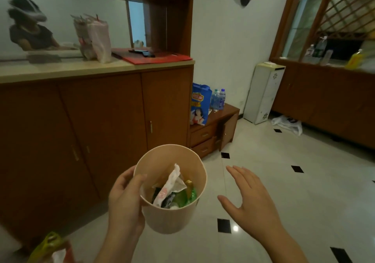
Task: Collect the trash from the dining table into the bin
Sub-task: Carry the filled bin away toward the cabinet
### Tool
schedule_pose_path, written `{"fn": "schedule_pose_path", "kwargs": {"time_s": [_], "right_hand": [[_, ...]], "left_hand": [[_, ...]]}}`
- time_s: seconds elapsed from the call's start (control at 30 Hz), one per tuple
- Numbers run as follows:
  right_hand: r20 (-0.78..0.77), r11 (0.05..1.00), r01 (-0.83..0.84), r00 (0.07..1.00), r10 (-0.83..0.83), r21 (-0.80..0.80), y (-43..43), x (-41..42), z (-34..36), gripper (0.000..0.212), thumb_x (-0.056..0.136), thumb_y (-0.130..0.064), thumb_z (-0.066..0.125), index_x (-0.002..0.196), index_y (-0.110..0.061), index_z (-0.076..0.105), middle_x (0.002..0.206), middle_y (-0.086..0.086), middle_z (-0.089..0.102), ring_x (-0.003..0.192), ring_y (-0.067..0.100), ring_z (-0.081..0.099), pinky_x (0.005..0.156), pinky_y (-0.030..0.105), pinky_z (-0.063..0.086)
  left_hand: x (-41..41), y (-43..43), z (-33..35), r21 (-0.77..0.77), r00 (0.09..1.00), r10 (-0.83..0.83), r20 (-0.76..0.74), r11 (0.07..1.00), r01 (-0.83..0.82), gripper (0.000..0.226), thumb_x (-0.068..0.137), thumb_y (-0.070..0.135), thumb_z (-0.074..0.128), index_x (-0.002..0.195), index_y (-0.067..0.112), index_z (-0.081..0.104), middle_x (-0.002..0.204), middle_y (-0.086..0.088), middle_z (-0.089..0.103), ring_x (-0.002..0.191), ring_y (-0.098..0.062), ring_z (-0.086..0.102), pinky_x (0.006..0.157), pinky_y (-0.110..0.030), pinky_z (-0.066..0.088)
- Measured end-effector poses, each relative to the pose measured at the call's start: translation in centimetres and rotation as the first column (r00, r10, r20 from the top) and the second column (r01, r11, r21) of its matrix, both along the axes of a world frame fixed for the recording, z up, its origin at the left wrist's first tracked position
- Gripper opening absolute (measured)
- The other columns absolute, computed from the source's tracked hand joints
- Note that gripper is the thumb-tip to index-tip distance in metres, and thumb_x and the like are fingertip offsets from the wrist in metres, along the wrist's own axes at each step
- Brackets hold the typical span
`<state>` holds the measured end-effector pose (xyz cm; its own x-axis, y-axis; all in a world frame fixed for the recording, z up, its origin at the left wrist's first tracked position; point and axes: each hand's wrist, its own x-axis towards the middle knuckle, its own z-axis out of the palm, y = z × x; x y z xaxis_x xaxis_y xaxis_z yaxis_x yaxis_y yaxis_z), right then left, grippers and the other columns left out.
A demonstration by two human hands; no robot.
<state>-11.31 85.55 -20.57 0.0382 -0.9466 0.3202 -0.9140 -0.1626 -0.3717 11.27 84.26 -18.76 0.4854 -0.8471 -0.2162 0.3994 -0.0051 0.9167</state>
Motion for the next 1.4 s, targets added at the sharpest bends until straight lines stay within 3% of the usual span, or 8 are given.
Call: {"fn": "schedule_pose_path", "kwargs": {"time_s": [0.17, 0.5, 0.77, 0.83, 0.93, 1.07, 1.27, 1.4], "right_hand": [[0.040, 0.999, 0.027, 0.999, -0.026, -0.026, -11.4, 3.2, 2.5, 0.070, 0.078, -0.053, 0.056, 0.136, -0.035, 0.022, 0.146, -0.011, 0.030, 0.135, 0.010, 0.021, 0.111, 0.030, 0.019], [0.185, 0.992, -0.074, 0.981, 0.054, 0.105, -28.9, 6.6, 5.2, 0.078, 0.069, -0.057, 0.064, 0.132, -0.046, 0.019, 0.143, -0.020, 0.027, 0.131, 0.003, 0.023, 0.110, 0.031, 0.027], [0.381, 0.984, -0.169, 0.915, 0.134, 0.060, -45.2, 6.3, 6.4, 0.087, 0.062, -0.051, 0.074, 0.114, -0.065, 0.006, 0.105, -0.051, 0.017, 0.107, -0.015, 0.029, 0.096, 0.020, 0.032], [0.397, 0.983, -0.181, 0.905, 0.155, 0.030, -49.3, 5.9, 7.5, 0.086, 0.062, -0.047, 0.074, 0.114, -0.064, 0.008, 0.106, -0.049, 0.023, 0.100, -0.019, 0.034, 0.086, 0.010, 0.033], [0.440, 0.978, -0.203, 0.874, 0.207, -0.056, -54.7, 5.6, 9.8, 0.087, 0.059, -0.049, 0.074, 0.124, -0.058, 0.015, 0.116, -0.037, 0.037, 0.109, -0.014, 0.039, 0.085, 0.010, 0.036], [0.486, 0.965, -0.198, 0.835, 0.259, -0.174, -61.0, 5.8, 13.0, 0.087, 0.056, -0.052, 0.070, 0.130, -0.049, 0.023, 0.117, -0.037, 0.038, 0.108, -0.020, 0.039, 0.075, -0.001, 0.040], [0.536, 0.938, -0.165, 0.784, 0.312, -0.305, -68.9, 7.1, 17.7, 0.083, 0.059, -0.046, 0.070, 0.132, -0.040, 0.029, 0.111, -0.035, 0.043, 0.097, -0.023, 0.045, 0.072, -0.003, 0.042], [0.575, 0.922, -0.124, 0.749, 0.329, -0.366, -73.7, 8.6, 20.5, 0.085, 0.062, -0.044, 0.069, 0.136, -0.033, 0.029, 0.120, -0.019, 0.047, 0.102, -0.009, 0.049, 0.073, 0.003, 0.046]], "left_hand": [[2.1, -12.2, 2.1, -0.037, 0.995, -0.090, 0.052, 0.995, 0.092, 0.021, 0.084, 0.008, 0.057, 0.089, 0.028, 0.058, 0.108, -0.007, 0.058, 0.103, -0.033, 0.055, 0.079, -0.048, 0.051], [3.1, -31.8, 4.3, -0.090, 0.991, -0.125, 0.056, 0.987, 0.130, 0.028, 0.086, 0.011, 0.055, 0.112, 0.020, 0.055, 0.095, 0.003, 0.055, 0.084, -0.016, 0.052, 0.058, -0.030, 0.042], [1.5, -47.7, 5.4, -0.127, 0.983, -0.175, 0.057, 0.975, 0.181, 0.023, 0.085, 0.016, 0.058, 0.108, 0.018, 0.058, 0.103, -0.005, 0.060, 0.091, -0.021, 0.056, 0.071, -0.036, 0.047], [1.2, -51.6, 6.7, -0.145, 0.978, -0.192, 0.085, 0.969, 0.202, 0.020, 0.084, 0.018, 0.059, 0.104, 0.017, 0.060, 0.100, -0.005, 0.062, 0.090, -0.021, 0.058, 0.070, -0.035, 0.046], [1.3, -57.2, 9.1, -0.192, 0.971, -0.199, 0.135, 0.956, 0.223, 0.017, 0.083, 0.022, 0.061, 0.098, 0.014, 0.063, 0.098, -0.009, 0.066, 0.090, -0.025, 0.062, 0.069, -0.033, 0.047], [2.0, -63.8, 12.5, -0.243, 0.940, -0.222, 0.260, 0.927, 0.286, 0.015, 0.085, 0.035, 0.057, 0.088, 0.022, 0.064, 0.088, -0.001, 0.067, 0.084, -0.018, 0.060, 0.066, -0.031, 0.043], [3.7, -72.0, 18.1, -0.334, 0.869, -0.276, 0.410, 0.841, 0.425, 0.036, 0.087, 0.052, 0.047, 0.107, 0.029, 0.066, 0.098, 0.007, 0.067, 0.092, -0.011, 0.059, 0.073, -0.032, 0.043], [5.1, -77.1, 21.7, -0.339, 0.813, -0.307, 0.495, 0.793, 0.506, 0.052, 0.085, 0.060, 0.042, 0.125, 0.029, 0.056, 0.103, 0.008, 0.062, 0.102, -0.014, 0.056, 0.085, -0.035, 0.043]]}}
